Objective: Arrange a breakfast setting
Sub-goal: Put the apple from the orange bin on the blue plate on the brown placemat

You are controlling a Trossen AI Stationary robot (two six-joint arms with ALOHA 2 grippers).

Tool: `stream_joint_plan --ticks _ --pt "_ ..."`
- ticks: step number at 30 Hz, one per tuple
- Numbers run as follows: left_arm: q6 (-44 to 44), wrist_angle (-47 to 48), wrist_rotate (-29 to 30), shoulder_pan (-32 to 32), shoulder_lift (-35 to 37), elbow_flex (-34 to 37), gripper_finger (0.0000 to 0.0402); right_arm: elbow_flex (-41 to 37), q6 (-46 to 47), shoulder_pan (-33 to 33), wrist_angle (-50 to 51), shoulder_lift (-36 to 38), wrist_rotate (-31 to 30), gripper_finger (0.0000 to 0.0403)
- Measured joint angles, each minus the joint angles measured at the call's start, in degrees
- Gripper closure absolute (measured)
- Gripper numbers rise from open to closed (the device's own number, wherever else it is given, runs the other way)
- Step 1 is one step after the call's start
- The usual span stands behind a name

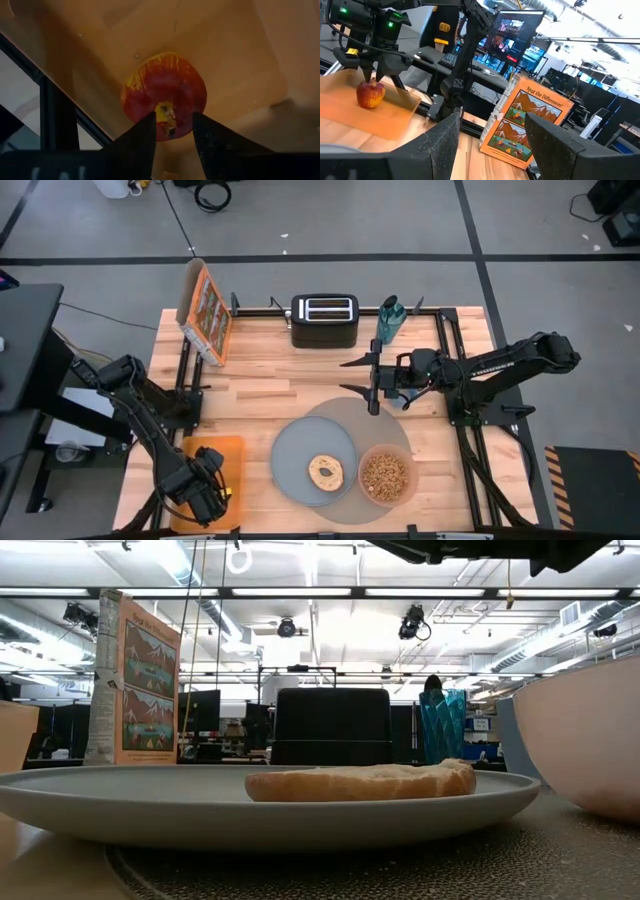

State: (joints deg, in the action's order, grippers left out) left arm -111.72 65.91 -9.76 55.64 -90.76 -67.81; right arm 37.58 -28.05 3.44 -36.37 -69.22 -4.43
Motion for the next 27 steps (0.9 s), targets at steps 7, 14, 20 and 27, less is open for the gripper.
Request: stream_joint_plan --ticks 7,14,20,27 --pt "-0.13 -0.02 -0.66 0.00 0.00 0.00 0.0311 0.00 0.00 0.00 0.19 -0.01 0.01 0.0171" --pt "0.01 -0.04 -0.75 0.00 0.00 0.00 0.0346 0.01 0.00 0.00 0.23 -0.01 0.02 0.0171" --pt "3.03 -0.13 -1.43 0.00 0.00 0.00 0.0383 0.02 0.00 0.00 0.25 -0.01 0.02 0.0171" --pt "6.20 3.40 -1.94 -0.30 0.35 -1.73 0.0384 0.02 0.00 0.00 0.25 -0.01 0.02 0.0171"
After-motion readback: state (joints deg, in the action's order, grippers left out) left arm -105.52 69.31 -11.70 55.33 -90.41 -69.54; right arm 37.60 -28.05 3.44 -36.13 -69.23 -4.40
